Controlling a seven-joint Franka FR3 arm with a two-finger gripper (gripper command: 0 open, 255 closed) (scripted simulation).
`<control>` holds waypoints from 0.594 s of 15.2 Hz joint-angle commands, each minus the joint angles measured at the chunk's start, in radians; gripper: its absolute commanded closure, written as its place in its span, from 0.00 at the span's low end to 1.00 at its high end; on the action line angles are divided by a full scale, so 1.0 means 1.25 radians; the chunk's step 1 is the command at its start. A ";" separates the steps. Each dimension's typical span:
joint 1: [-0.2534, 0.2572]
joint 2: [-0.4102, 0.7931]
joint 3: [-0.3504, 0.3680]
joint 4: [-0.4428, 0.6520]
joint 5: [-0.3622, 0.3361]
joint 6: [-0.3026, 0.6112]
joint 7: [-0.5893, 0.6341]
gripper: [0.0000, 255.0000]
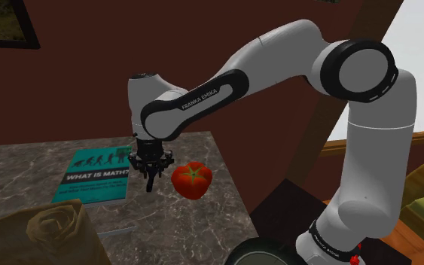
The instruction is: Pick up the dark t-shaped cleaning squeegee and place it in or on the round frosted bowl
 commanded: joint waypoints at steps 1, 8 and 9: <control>0.001 0.004 0.001 -0.001 0.000 0.010 0.000 1.00; 0.001 0.004 0.001 -0.001 0.000 0.011 0.000 1.00; 0.000 -0.002 0.002 0.002 0.004 0.002 -0.002 1.00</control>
